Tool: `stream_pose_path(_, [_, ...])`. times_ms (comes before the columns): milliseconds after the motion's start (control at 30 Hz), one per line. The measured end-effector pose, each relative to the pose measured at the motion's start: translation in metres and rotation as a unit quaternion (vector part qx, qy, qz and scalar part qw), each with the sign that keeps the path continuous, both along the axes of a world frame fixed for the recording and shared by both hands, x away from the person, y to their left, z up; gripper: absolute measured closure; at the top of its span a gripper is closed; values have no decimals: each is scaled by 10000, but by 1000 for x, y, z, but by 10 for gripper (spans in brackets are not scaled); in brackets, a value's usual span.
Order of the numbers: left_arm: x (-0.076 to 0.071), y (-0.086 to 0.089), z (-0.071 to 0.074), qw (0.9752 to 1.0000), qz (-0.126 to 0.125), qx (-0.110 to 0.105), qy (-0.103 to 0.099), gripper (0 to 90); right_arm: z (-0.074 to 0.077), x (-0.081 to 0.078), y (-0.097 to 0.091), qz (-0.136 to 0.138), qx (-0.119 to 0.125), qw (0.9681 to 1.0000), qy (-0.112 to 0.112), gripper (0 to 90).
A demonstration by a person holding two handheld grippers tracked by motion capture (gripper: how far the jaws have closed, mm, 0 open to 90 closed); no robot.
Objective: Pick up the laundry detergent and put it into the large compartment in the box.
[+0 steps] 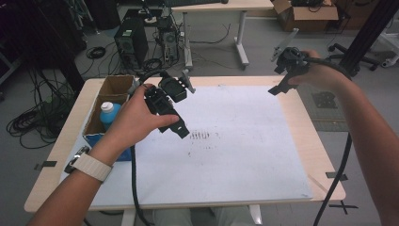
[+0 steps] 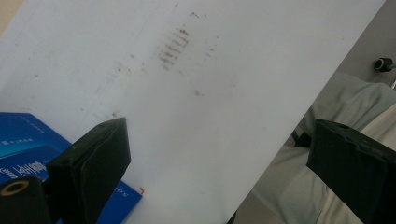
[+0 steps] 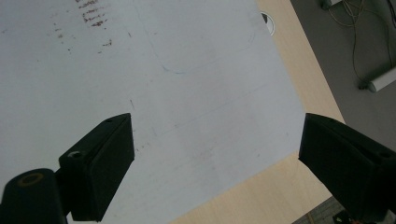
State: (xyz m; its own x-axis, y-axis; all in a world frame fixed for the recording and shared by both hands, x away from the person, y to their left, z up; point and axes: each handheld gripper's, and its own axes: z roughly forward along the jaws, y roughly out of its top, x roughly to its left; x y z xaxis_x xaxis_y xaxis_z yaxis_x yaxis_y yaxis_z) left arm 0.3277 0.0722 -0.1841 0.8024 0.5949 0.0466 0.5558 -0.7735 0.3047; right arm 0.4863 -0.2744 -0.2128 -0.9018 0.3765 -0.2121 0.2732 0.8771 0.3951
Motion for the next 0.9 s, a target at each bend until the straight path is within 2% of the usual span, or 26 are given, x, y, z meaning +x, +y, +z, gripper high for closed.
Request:
stream_pose_path(333, [-3, 0, 0, 10000, 29, 44, 16, 63, 0, -2, 1, 16, 14, 10000, -7, 105])
stream_pose_path(900, [-3, 2, 1, 10000, 40, -6, -26, 63, 0, -5, 0, -16, 57, 10000, 0, 105])
